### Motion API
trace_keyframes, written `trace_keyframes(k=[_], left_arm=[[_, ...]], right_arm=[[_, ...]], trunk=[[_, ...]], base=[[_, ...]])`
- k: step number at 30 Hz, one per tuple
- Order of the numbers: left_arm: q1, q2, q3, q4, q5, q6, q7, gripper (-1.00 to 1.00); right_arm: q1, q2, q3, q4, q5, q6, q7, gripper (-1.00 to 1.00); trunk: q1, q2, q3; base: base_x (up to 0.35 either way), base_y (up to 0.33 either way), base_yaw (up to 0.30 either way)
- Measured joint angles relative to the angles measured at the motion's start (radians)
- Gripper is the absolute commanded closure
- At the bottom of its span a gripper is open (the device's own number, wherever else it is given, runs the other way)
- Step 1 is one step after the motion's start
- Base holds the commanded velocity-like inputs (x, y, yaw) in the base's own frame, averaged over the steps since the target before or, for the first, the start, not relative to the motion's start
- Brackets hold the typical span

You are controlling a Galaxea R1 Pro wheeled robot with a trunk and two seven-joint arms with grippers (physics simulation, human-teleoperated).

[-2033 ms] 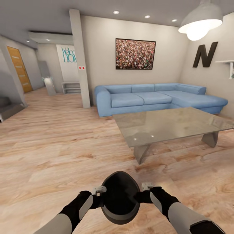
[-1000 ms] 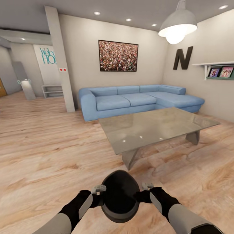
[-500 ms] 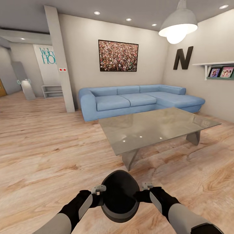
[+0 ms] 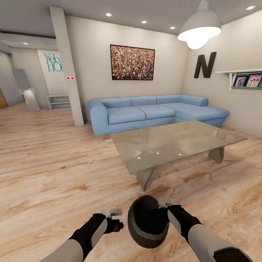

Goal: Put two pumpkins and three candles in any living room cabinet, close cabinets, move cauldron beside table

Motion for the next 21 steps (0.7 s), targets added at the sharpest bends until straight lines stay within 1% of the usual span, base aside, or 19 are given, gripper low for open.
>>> trace_keyframes(k=[12,21], left_arm=[[0.0,0.002,-0.001,-0.003,0.0,0.0,0.0,-1.0],[0.0,0.003,-0.001,-0.004,0.0,-0.041,0.0,-1.0]], right_arm=[[0.0,0.0,0.0,0.001,0.0,0.0,0.0,-1.0],[0.0,-0.001,0.0,0.0,0.0,0.0,0.0,-1.0]], trunk=[[0.0,0.0,0.0],[0.0,0.0,0.0]], base=[[0.0,0.0,0.0],[0.0,0.0,0.0]])
